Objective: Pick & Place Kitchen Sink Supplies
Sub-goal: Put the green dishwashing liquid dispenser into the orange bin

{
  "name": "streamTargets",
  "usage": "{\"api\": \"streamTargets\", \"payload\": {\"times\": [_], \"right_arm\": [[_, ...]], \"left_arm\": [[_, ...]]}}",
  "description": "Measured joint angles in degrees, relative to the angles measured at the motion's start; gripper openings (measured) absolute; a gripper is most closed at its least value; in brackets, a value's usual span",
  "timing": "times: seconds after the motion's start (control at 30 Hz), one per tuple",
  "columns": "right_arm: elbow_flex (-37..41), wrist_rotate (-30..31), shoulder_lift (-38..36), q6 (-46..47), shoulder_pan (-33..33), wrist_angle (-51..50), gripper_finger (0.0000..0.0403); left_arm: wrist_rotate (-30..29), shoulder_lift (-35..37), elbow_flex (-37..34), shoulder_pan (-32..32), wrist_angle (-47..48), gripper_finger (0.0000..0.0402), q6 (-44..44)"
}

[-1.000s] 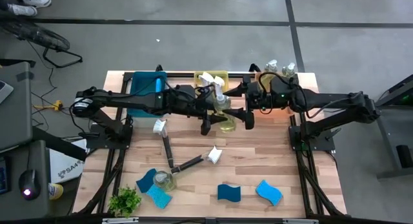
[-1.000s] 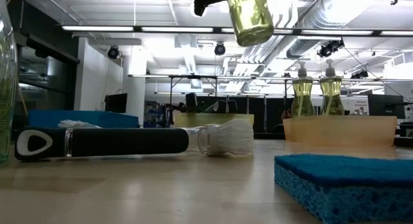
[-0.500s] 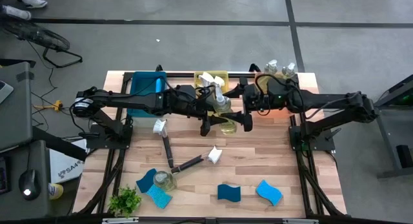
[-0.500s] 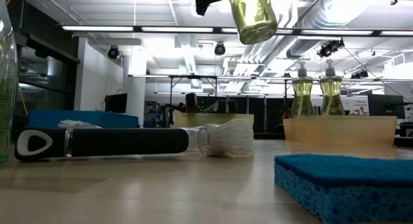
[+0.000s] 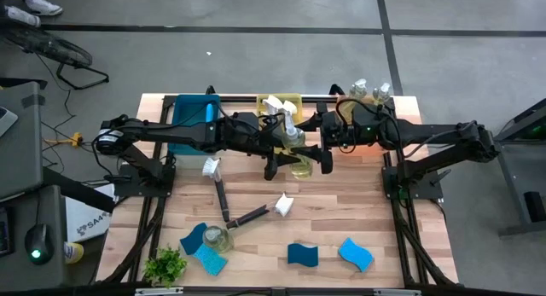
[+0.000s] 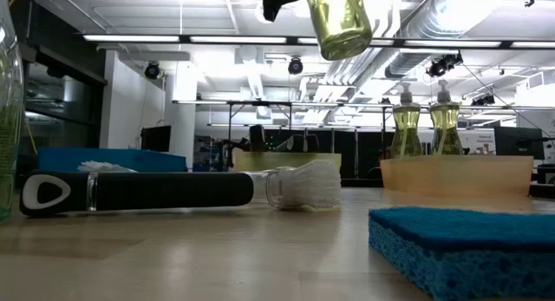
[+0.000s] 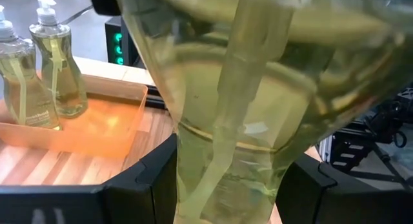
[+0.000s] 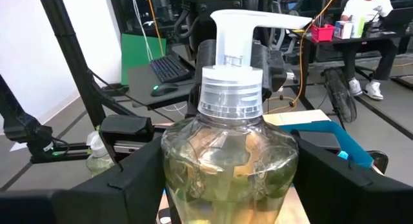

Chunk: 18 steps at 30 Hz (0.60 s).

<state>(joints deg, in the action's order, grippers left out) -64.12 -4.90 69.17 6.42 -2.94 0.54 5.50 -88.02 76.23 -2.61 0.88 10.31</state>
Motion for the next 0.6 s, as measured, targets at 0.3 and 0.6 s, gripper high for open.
{"api": "streamTargets", "payload": {"times": [0.3,0.6], "right_arm": [[0.0,4.8,0.0,0.5,0.1,-0.6,0.0277],[0.1,18.1,0.0,0.4,0.1,-2.8,0.0276]], "left_arm": [[-2.3,0.1,0.0,0.0,0.4,0.0281,0.6],[-6.4,0.2,0.2,-0.2,0.1,0.0335,2.6]]}}
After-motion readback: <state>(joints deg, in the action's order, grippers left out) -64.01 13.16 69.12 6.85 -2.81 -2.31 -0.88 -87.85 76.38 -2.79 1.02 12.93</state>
